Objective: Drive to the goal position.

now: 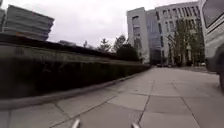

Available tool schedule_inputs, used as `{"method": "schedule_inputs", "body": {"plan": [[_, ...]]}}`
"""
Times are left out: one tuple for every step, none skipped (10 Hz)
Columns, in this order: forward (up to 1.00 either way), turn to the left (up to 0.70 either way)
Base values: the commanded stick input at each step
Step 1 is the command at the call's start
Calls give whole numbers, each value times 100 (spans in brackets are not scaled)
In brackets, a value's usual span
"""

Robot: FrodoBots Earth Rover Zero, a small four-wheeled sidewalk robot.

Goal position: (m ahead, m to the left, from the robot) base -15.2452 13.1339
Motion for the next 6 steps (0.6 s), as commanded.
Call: {"method": "schedule_inputs", "body": {"plan": [[0,85],[0,85],[0,85],[0,85],[0,85],[0,85]]}}
